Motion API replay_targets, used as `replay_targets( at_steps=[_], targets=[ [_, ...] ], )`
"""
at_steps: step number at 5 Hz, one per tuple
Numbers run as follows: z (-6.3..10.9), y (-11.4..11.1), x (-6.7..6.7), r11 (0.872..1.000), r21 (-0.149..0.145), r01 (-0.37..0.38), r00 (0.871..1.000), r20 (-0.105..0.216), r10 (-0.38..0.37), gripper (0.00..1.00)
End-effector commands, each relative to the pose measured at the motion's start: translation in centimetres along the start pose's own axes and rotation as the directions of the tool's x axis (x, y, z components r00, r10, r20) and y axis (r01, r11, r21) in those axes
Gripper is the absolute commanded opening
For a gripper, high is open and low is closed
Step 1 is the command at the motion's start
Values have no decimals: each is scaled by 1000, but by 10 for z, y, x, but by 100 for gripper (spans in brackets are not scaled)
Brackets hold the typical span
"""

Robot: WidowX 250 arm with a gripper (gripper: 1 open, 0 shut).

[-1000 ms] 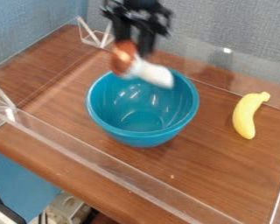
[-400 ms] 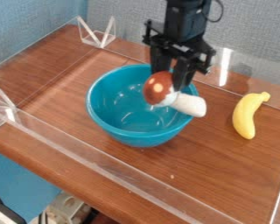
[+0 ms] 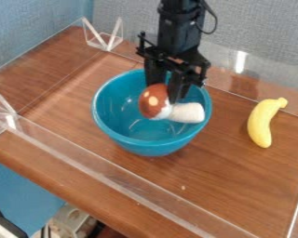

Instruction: Put the mushroom in the blue bowl

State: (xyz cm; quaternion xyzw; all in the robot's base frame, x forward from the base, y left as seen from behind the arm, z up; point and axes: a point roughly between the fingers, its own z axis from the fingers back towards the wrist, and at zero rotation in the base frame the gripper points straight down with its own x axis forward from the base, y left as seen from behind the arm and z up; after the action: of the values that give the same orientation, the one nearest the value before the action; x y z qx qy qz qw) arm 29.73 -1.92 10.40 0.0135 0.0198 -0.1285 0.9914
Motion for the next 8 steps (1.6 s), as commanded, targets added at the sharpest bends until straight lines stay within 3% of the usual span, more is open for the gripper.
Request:
replay_targets(
  at_steps=[1, 2, 3, 5, 8],
  targets=[
    [1, -6, 4, 1000, 6, 26, 999, 27, -27, 0],
    [-2, -9, 8, 995, 9, 97, 995, 23, -97, 0],
    [-1, -13, 8, 987, 10, 159, 987, 17, -159, 100],
    [-3, 0, 4, 995, 11, 104, 995, 8, -104, 100],
    [-13, -16, -12, 997, 16, 71, 997, -6, -71, 100]
  ],
)
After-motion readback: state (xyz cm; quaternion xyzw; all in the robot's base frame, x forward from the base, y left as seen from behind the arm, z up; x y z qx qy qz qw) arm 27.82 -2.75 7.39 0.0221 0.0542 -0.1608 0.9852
